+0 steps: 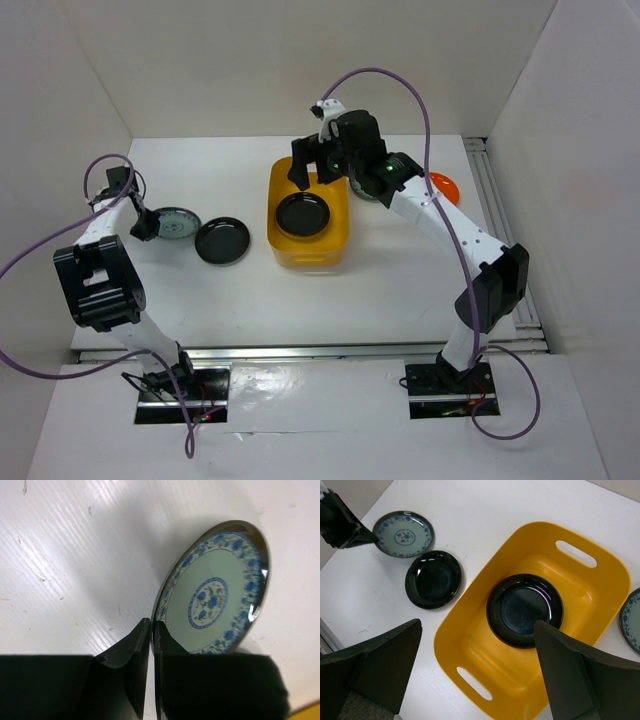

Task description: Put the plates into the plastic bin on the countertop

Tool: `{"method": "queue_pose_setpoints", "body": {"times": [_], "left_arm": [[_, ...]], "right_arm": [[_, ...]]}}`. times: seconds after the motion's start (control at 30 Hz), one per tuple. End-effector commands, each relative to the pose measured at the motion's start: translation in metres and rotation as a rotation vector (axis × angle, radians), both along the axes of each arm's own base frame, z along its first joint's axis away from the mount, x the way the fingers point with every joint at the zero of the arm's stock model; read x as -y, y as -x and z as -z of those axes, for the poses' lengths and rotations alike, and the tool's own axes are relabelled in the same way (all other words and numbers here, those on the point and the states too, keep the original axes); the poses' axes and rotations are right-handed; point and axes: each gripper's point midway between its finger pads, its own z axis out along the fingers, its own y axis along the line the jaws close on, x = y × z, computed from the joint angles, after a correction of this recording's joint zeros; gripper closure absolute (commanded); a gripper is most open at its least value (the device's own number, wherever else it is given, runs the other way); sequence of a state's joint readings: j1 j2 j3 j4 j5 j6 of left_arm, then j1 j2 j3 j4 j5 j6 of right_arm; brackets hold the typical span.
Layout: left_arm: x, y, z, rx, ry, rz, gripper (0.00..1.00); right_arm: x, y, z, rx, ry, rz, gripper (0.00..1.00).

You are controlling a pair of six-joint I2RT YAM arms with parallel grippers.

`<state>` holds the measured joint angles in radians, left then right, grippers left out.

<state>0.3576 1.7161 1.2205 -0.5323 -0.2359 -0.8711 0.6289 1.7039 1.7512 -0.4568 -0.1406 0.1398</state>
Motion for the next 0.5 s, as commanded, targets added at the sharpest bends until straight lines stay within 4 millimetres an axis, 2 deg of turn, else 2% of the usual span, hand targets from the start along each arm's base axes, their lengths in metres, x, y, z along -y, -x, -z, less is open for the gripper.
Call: {"method": "queue_pose_setpoints", "body": {"times": [0.0, 0.17, 0.2, 0.23, 0.3, 0.33, 0.37, 0.4, 0.43, 0.47], "left_arm": [[-0.003, -0.019, -0.070, 0.153, -0.087, 0.011, 1.00], [0.011, -0.042, -0.158, 0.406, -0.131, 0.073, 1.00], [0.015, -0.046, -0.174, 0.443, -0.141, 0.085, 1.00], [0.027, -0.053, -0.193, 0.475, -0.146, 0.145, 1.00], [0.046, -0.061, -0.209, 0.516, -0.130, 0.228, 1.00], [0.070, -0.067, -0.223, 0.563, -0.107, 0.311, 1.00], [0.084, -0.073, -0.232, 0.597, -0.110, 0.370, 1.00], [0.099, -0.072, -0.237, 0.611, -0.099, 0.416, 1.00], [0.132, -0.077, -0.244, 0.638, -0.084, 0.502, 1.00], [0.149, -0.076, -0.244, 0.638, -0.082, 0.549, 1.00]], "right_arm": [[0.013, 0.005, -0.030, 0.070, -0.029, 0.021, 0.00], [0.023, -0.003, -0.030, 0.074, -0.021, 0.082, 0.00], [0.026, -0.002, -0.035, 0.085, -0.025, 0.092, 0.00], [0.040, -0.010, -0.041, 0.086, -0.041, 0.151, 0.00], [0.057, -0.017, -0.053, 0.097, -0.068, 0.230, 0.00], [0.072, -0.023, -0.058, 0.101, -0.079, 0.289, 0.00], [0.095, -0.030, -0.061, 0.086, -0.104, 0.360, 0.00], [0.107, -0.034, -0.061, 0.081, -0.112, 0.390, 0.00], [0.122, -0.041, -0.061, 0.089, -0.105, 0.441, 0.00], [0.125, -0.042, -0.056, 0.088, -0.087, 0.453, 0.00]]}}
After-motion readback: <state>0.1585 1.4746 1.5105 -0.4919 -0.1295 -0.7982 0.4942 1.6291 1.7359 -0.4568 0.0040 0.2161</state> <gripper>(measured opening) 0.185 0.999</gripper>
